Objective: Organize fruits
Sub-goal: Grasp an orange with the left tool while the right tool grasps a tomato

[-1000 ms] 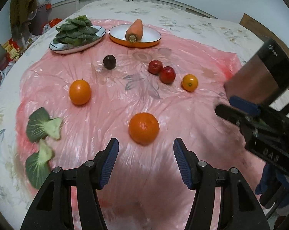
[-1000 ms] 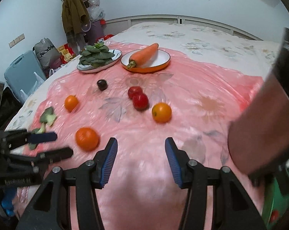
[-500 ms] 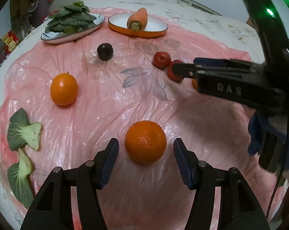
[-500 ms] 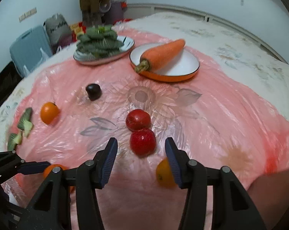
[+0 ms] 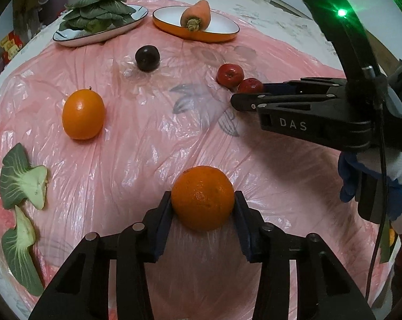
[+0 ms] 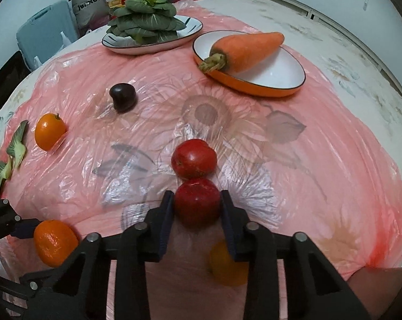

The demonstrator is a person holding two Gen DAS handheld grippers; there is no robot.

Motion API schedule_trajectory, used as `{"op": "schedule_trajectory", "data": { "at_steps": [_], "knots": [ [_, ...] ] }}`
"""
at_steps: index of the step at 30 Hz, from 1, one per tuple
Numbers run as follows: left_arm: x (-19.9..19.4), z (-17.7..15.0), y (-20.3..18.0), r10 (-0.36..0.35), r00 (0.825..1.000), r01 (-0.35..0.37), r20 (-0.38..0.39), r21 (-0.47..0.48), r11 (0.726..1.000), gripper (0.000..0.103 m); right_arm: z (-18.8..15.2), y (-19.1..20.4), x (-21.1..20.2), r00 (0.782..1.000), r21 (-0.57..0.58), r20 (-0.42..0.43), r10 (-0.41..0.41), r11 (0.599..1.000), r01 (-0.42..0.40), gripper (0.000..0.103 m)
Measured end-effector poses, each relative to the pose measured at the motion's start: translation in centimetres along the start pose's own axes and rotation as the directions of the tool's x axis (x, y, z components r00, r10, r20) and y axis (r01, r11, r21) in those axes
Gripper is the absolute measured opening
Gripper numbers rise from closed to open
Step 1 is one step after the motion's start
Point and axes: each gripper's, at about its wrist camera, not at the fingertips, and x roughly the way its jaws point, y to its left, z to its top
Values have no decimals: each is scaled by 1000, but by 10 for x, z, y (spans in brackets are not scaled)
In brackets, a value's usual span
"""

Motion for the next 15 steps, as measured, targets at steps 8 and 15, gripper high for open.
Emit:
{"op": "schedule_trajectory", "data": {
  "at_steps": [8,15],
  "knots": [
    [-6,-1,2,-16,1000,16,15,-26,1000,38,-7,0,-21,998,34,58,-6,999,4,30],
    [-19,-7,4,-35,999,37,36,-50,998,38,-14,3,-50,993,74,119,-7,997,-2,30]
  ]
}}
